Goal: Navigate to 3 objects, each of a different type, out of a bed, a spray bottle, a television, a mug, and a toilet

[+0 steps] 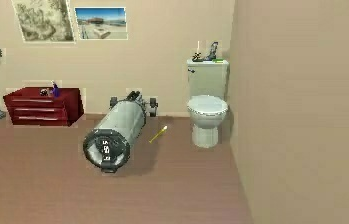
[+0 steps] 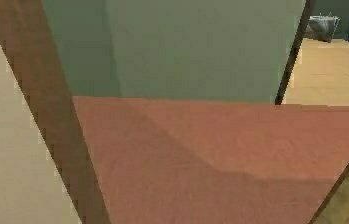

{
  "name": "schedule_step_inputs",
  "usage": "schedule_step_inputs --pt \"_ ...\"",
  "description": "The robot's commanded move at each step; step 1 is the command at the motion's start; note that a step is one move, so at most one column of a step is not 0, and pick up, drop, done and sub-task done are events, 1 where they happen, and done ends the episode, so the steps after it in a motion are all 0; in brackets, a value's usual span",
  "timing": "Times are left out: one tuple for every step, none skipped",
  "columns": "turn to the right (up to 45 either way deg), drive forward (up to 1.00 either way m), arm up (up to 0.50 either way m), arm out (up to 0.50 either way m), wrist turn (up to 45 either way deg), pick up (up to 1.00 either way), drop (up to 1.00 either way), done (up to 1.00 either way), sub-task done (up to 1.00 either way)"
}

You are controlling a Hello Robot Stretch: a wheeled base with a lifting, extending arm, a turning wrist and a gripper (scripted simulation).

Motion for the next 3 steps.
schedule_step_inputs --pt "0.0 1.0 0.0 0.0 0.0 0.0 0.0 0.0 0.0" --pt "9.0 0.0 0.0 0.0 0.0 0.0 0.0 0.0 0.0" --pt "0.0 0.3 0.0 0.0 0.0 0.0 0.0 0.0 0.0"
